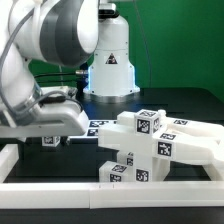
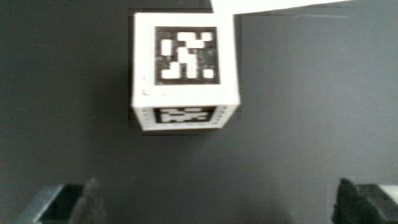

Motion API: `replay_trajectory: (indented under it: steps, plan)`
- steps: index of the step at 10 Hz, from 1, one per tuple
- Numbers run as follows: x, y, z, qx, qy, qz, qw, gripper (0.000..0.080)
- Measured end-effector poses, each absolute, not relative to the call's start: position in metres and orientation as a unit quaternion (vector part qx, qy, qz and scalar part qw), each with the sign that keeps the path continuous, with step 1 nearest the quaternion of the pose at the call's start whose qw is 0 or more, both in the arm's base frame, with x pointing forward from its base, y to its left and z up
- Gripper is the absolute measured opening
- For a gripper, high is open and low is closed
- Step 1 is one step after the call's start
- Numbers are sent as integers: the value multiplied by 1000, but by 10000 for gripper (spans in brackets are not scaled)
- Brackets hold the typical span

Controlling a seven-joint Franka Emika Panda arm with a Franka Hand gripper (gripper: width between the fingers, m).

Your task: Assemble chair

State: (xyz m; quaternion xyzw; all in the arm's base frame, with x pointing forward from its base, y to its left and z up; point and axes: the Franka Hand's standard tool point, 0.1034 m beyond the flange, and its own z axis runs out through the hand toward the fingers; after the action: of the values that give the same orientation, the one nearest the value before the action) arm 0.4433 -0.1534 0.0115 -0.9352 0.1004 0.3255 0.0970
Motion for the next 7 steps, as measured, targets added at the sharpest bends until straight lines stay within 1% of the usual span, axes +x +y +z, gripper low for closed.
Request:
replay_trajectory:
  steps: [1,2,4,6,7]
  plan:
    - [438,-151,12,-920,100,365,106,649]
    - [429,-148,15,-892,108,423,119,649]
    - [416,-151,20,-854,102,495,126,649]
    - [413,-154,14,-851,101,499,124,649]
    - [413,-154,14,-852,101,499,124,649]
